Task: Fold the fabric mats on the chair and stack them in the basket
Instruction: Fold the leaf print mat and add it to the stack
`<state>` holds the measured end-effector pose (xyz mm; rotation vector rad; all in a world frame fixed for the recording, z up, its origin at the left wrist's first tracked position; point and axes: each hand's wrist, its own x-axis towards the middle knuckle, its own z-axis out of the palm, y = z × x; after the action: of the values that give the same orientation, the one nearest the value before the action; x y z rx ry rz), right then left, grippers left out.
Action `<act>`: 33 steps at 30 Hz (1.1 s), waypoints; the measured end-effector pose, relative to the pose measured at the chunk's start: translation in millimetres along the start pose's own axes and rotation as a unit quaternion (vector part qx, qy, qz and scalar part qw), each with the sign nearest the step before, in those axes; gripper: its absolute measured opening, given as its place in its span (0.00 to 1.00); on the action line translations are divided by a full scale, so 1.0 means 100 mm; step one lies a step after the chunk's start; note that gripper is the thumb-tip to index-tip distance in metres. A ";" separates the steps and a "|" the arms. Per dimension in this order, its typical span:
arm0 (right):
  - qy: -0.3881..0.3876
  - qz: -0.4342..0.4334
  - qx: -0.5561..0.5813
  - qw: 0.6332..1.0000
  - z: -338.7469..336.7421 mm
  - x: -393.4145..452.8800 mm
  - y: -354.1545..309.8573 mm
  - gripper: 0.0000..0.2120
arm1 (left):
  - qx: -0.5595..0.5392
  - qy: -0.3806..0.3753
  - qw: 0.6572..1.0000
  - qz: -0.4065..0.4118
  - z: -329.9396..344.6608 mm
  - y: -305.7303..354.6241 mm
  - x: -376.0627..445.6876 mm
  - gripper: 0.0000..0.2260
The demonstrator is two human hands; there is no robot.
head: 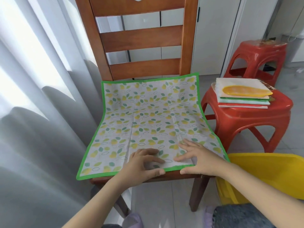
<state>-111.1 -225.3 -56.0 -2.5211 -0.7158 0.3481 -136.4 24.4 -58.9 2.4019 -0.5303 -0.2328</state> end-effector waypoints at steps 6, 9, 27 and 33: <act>0.072 0.008 0.043 0.996 -0.01 -0.07 -0.07 0.09 | -0.041 -0.009 0.999 -0.022 -0.07 -0.05 -0.07 0.15; 0.125 0.028 0.049 0.991 0.02 -0.09 -0.10 0.09 | -0.068 -0.001 0.997 -0.043 -0.10 -0.07 -0.06 0.13; 0.313 -0.001 0.029 0.949 -0.11 -0.35 0.09 0.20 | -0.138 0.071 0.979 -0.130 -0.32 -0.21 0.05 0.07; 0.308 0.001 0.061 0.949 -0.23 -0.44 0.23 0.16 | -0.150 0.070 0.975 -0.147 -0.35 -0.20 0.07 0.07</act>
<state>-129.6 -275.4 -43.3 -2.3127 -0.4220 -0.3780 -113.2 55.3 -45.3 2.1704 -0.0658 -0.2490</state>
